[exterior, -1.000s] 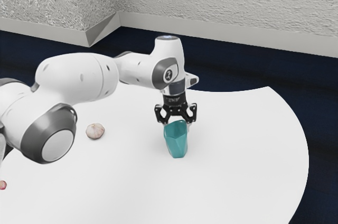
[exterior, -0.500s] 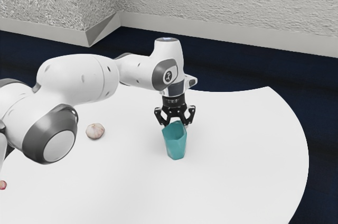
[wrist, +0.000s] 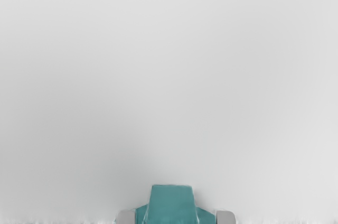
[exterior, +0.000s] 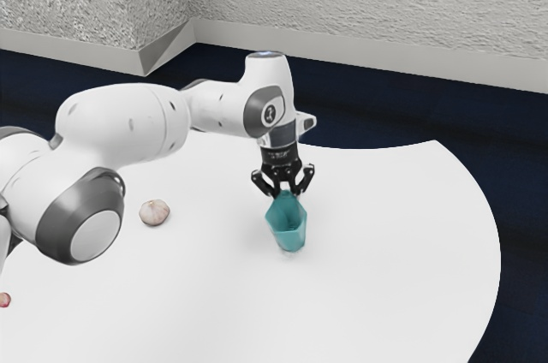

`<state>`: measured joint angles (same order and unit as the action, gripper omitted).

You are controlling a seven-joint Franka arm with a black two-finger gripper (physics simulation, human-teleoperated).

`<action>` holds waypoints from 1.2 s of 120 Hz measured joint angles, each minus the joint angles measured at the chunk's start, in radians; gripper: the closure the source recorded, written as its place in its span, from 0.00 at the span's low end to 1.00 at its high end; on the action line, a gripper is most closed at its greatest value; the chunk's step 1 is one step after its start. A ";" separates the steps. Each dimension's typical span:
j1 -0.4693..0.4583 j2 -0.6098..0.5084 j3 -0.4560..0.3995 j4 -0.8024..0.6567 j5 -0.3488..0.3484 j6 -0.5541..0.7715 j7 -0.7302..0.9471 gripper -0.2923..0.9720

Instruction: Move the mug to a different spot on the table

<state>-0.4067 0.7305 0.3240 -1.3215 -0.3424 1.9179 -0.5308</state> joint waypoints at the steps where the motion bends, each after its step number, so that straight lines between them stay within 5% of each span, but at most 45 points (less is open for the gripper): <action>1: 0.000 -0.001 0.000 0.003 0.000 -0.002 0.000 0.75; 20: 0.000 -0.036 0.012 0.017 0.001 -0.051 0.003 0.77; 51: 0.000 -0.078 0.162 0.010 -0.135 -0.311 0.104 0.81; 78: 0.000 -0.194 0.174 -0.177 -0.112 -0.491 0.242 0.83; 144: 0.000 -0.165 0.119 -0.312 -0.034 -0.330 0.448 0.85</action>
<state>-0.4062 0.5656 0.4425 -1.6331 -0.3764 1.5878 -0.0832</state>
